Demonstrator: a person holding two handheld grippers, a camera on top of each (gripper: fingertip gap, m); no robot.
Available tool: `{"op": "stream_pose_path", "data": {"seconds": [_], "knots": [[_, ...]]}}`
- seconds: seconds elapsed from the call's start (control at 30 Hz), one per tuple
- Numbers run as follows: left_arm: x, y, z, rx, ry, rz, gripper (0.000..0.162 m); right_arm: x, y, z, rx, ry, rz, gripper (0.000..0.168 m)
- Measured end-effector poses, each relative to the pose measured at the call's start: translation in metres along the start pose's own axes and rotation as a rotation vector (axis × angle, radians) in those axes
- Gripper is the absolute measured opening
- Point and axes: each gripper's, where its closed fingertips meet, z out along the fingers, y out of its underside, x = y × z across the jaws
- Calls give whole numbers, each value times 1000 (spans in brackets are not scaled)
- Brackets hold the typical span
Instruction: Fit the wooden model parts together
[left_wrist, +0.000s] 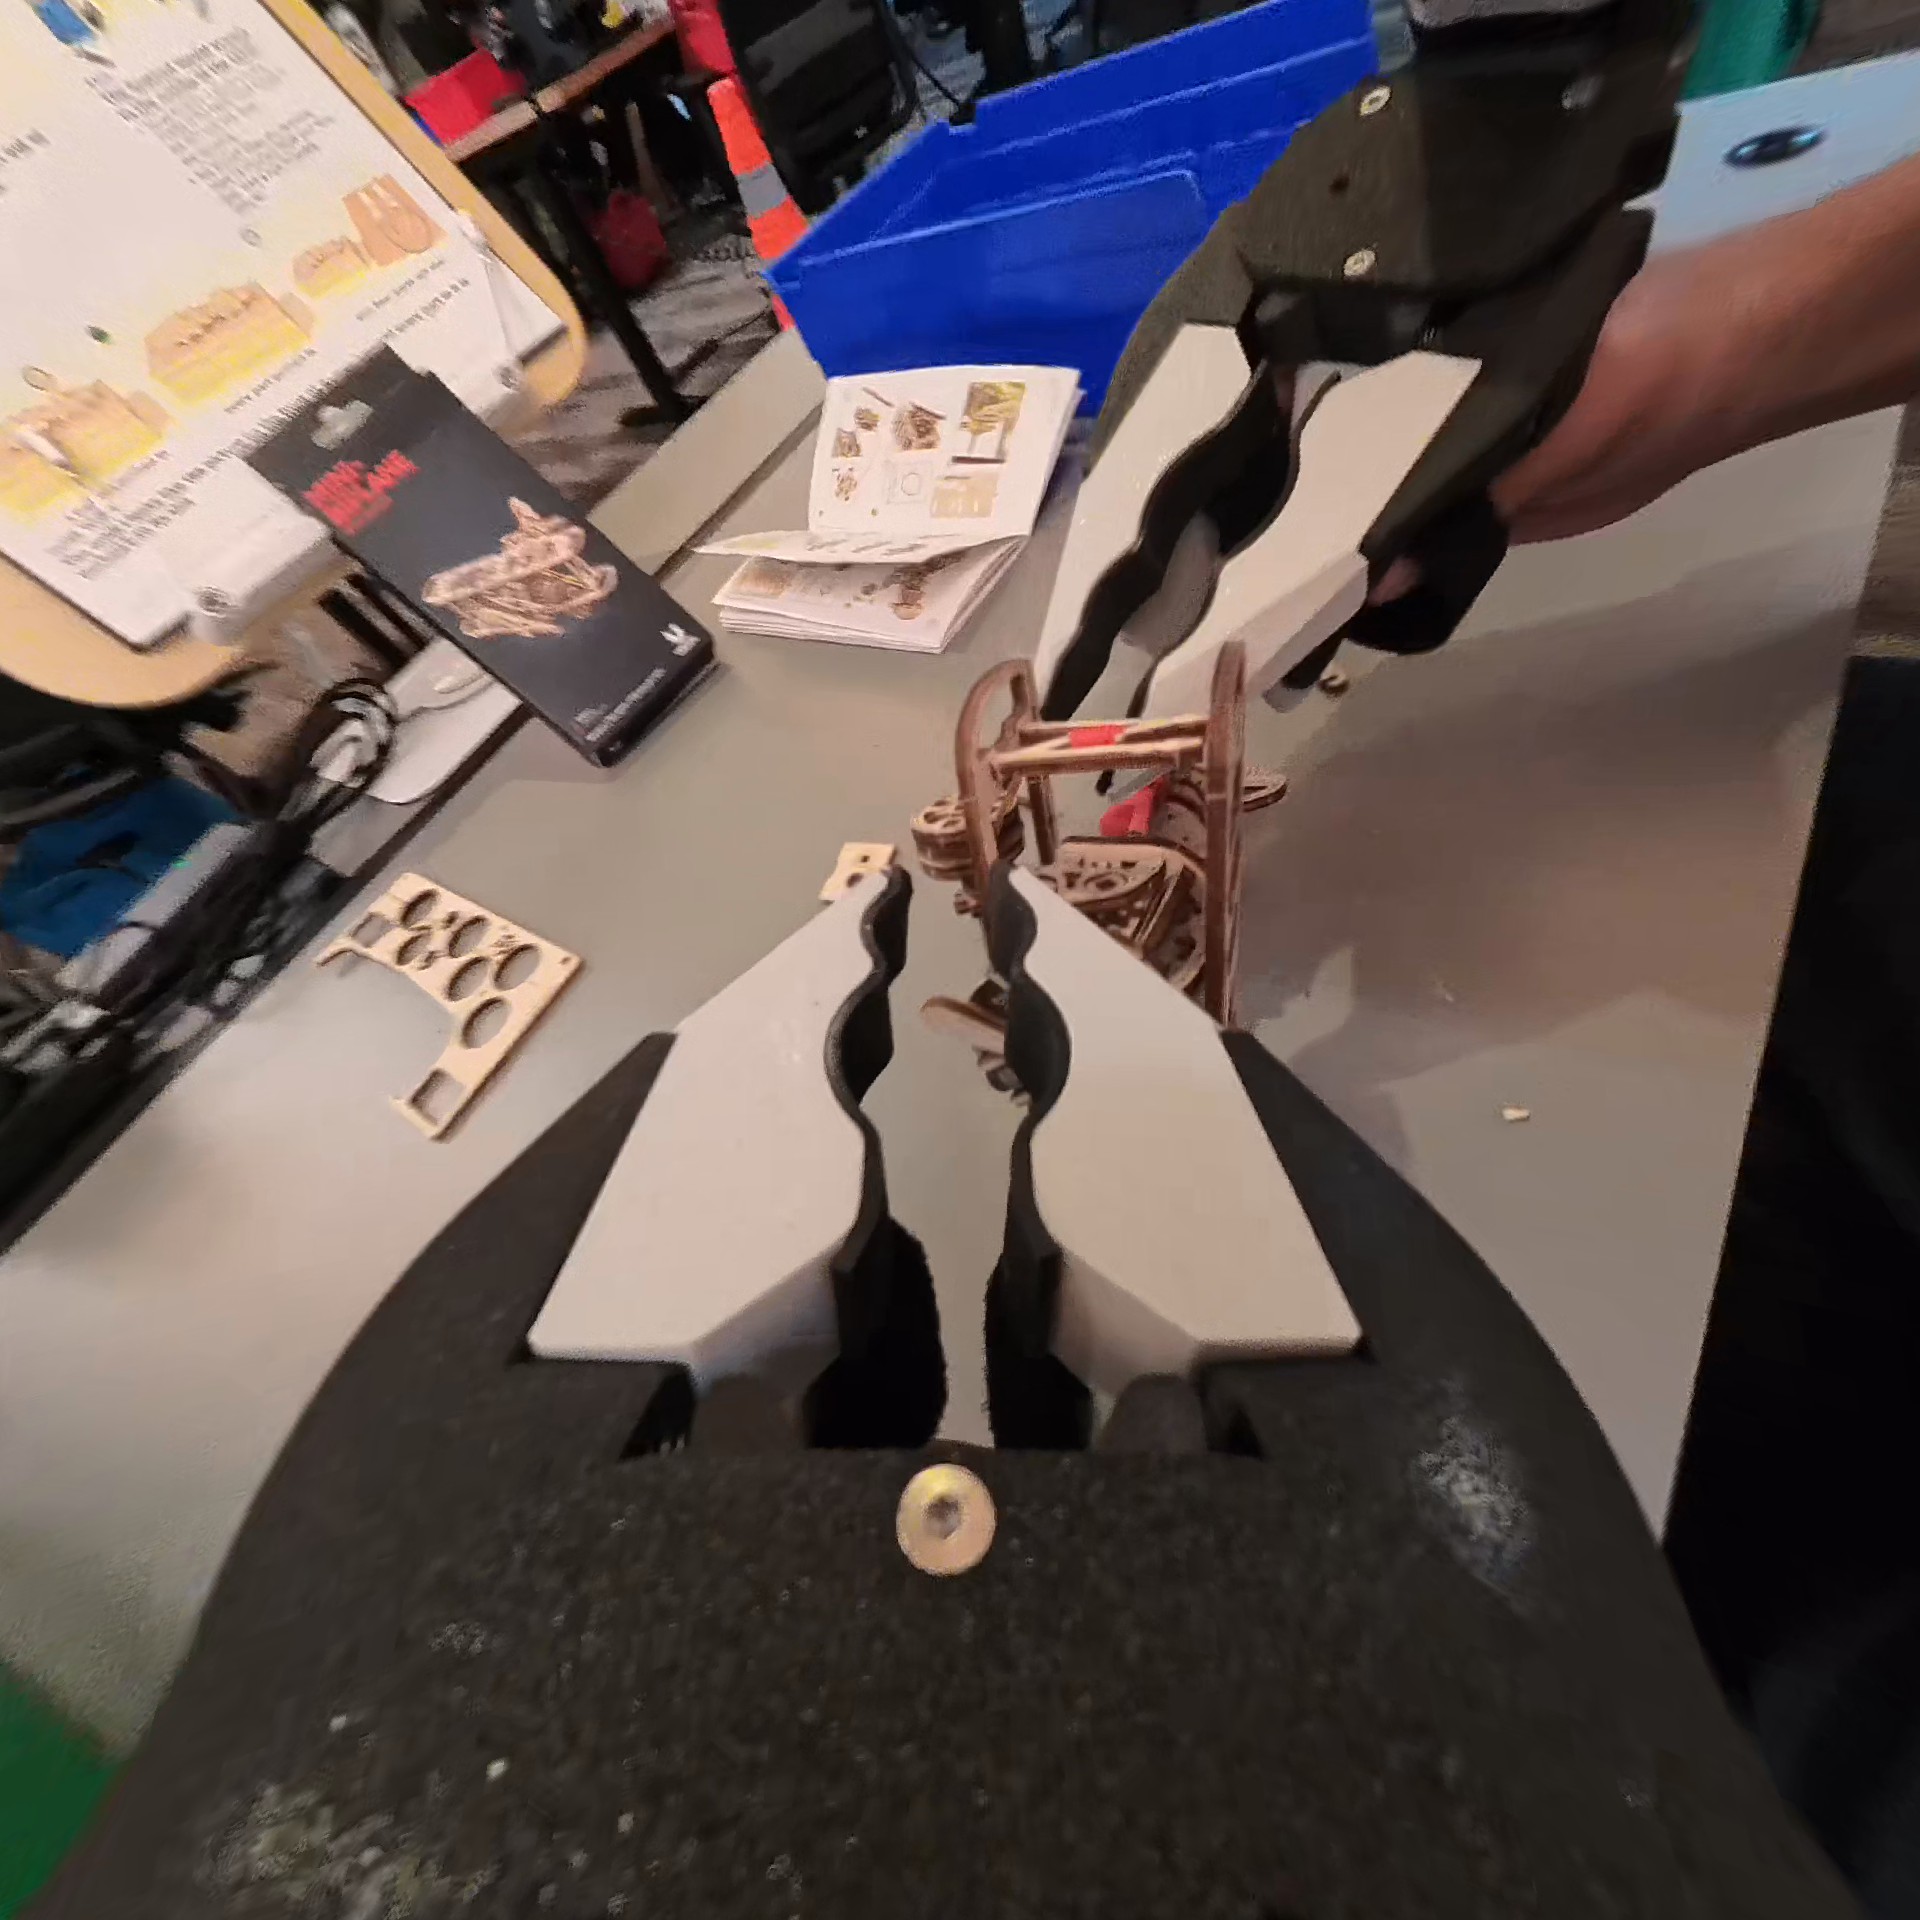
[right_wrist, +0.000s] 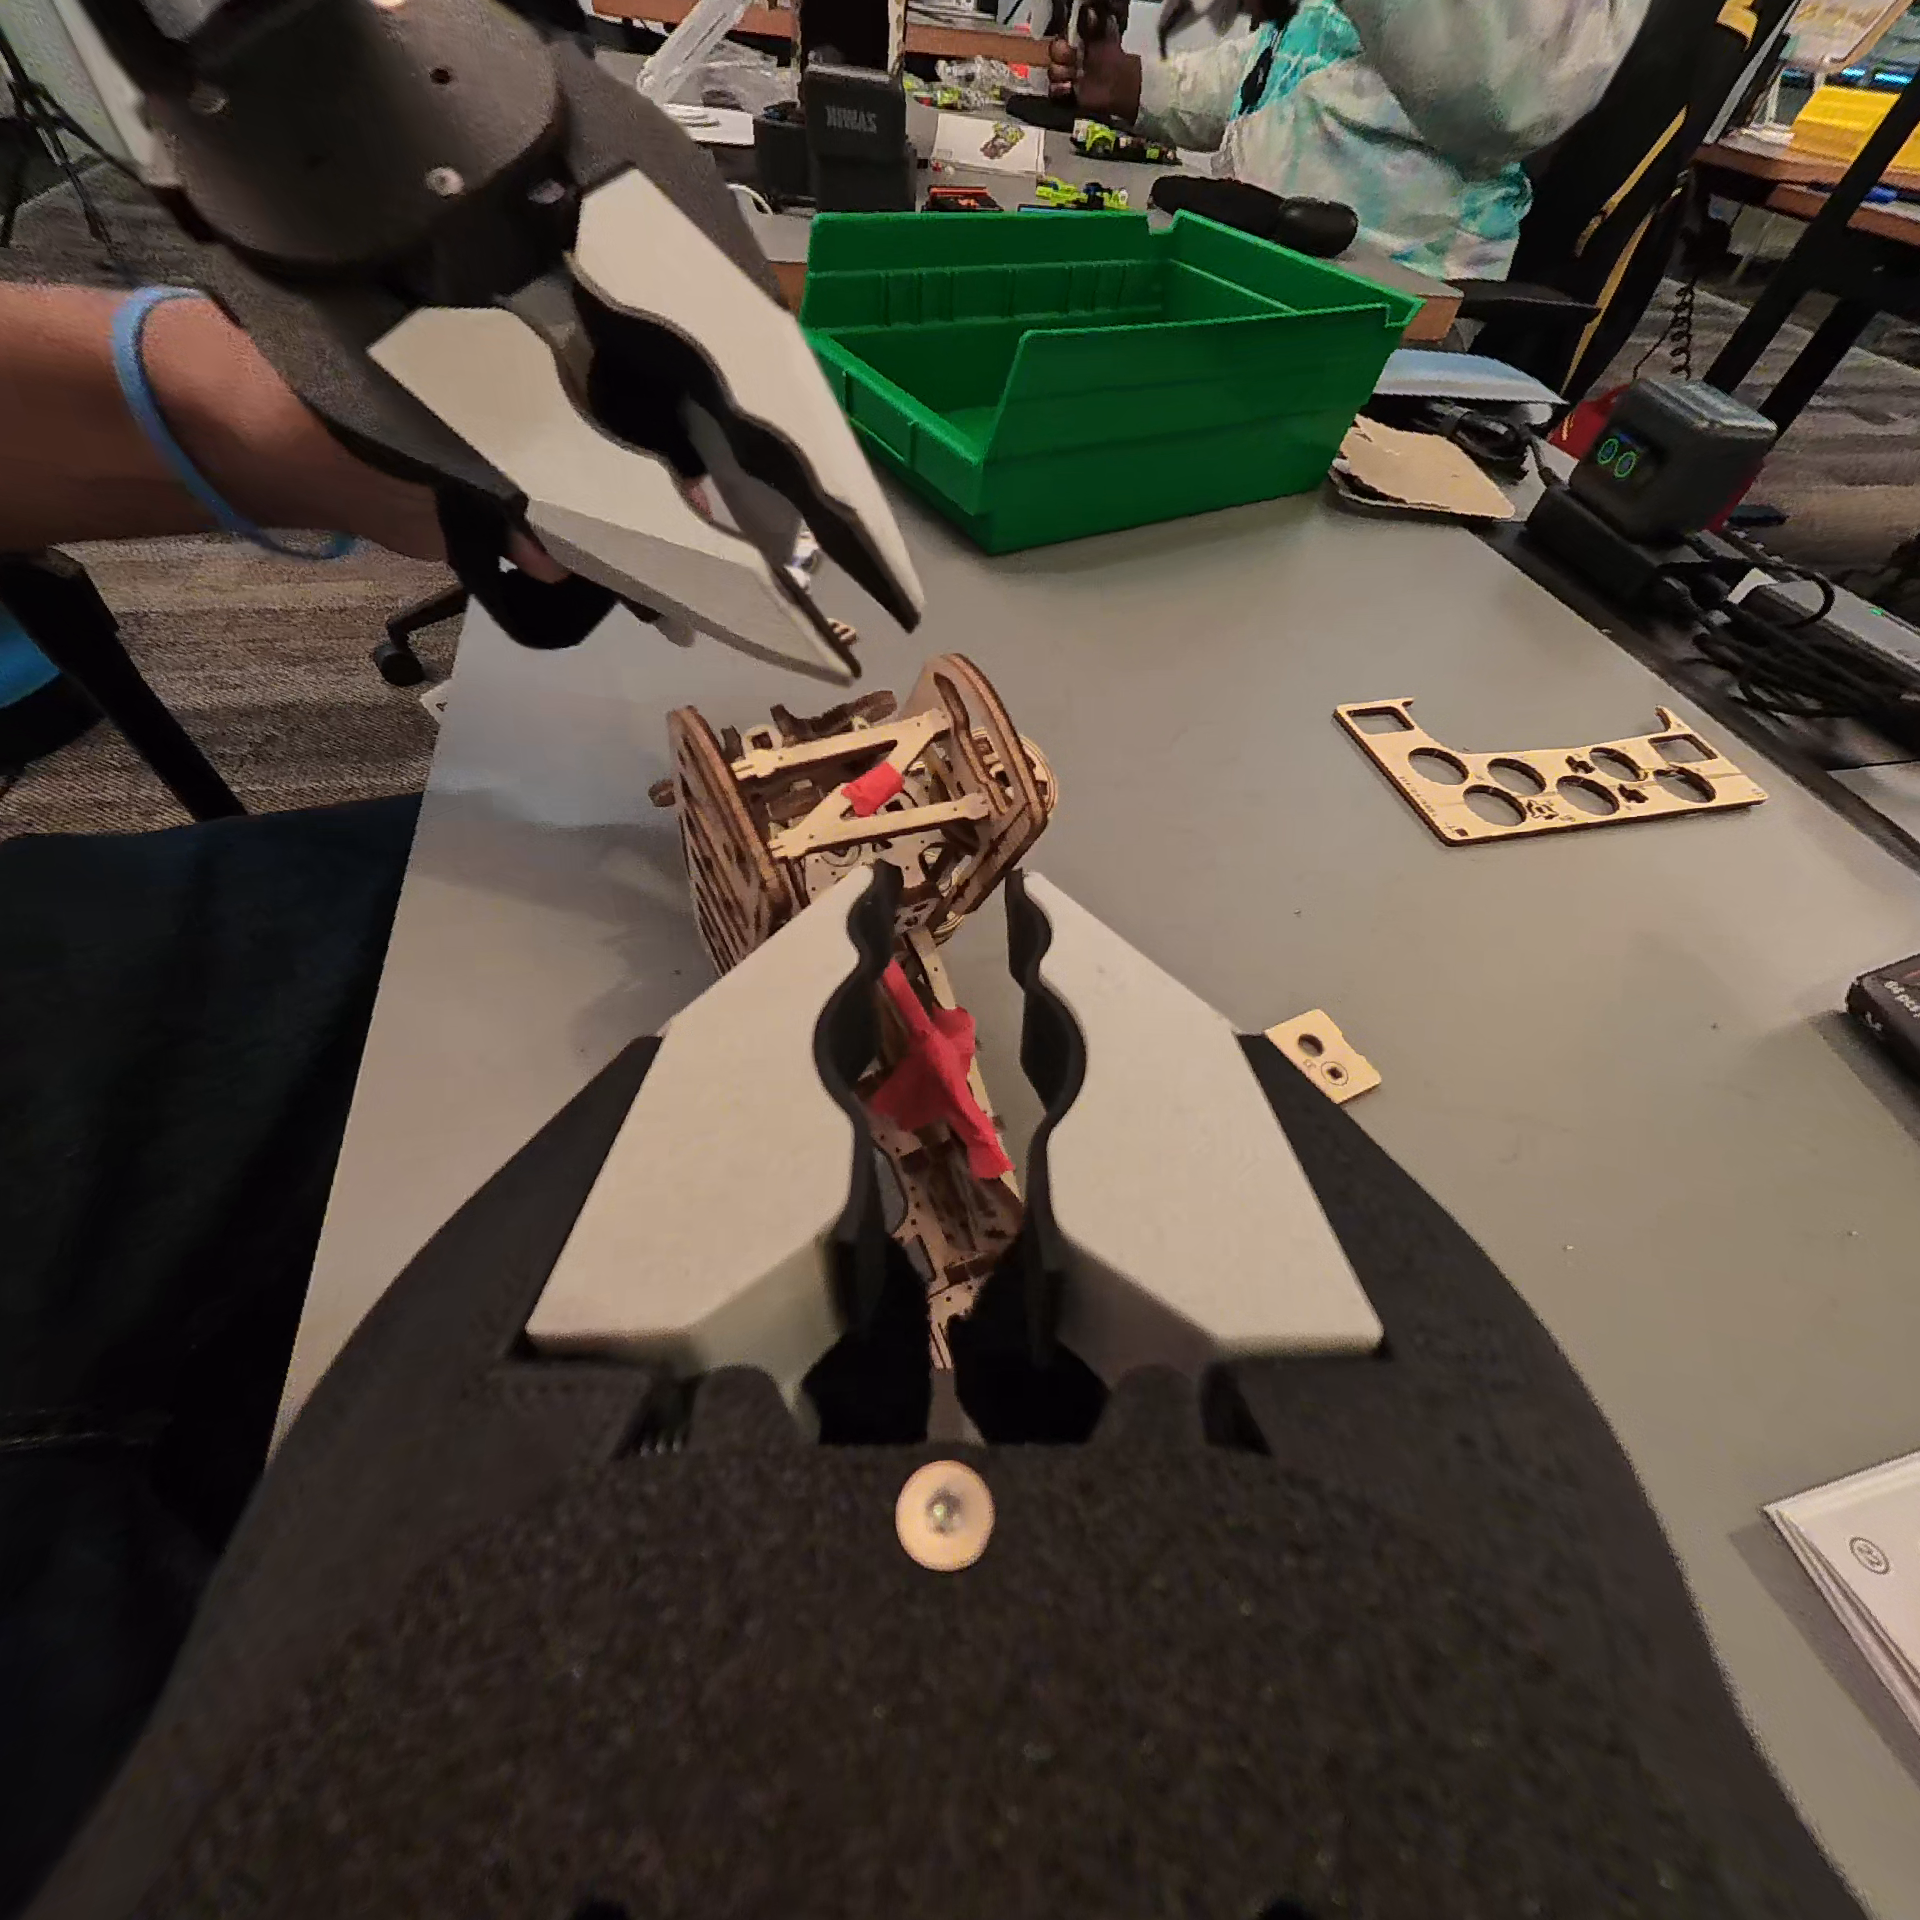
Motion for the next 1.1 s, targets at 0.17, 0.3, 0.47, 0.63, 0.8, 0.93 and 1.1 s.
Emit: {"op": "stream_pose_path", "data": {"seconds": [0.17,0.3,0.47,0.63,0.8,0.93,1.1], "knots": [[9,1,18,-67,188,-60,3,1,-1,0,8,3,7,19],[9,0,24,-95,217,-11,2,7,8,-1,-27,23,-2,19],[13,-4,32,-188,297,78,2,13,22,-10,-53,21,42,21],[15,-5,34,-185,313,97,4,7,20,-23,-13,8,49,20],[14,-8,32,-135,320,87,11,3,11,-22,66,104,2,27],[18,-5,31,-138,376,117,10,7,11,-20,65,165,-4,26],[18,-5,33,-131,410,139,10,5,9,-9,88,103,41,29]]}}
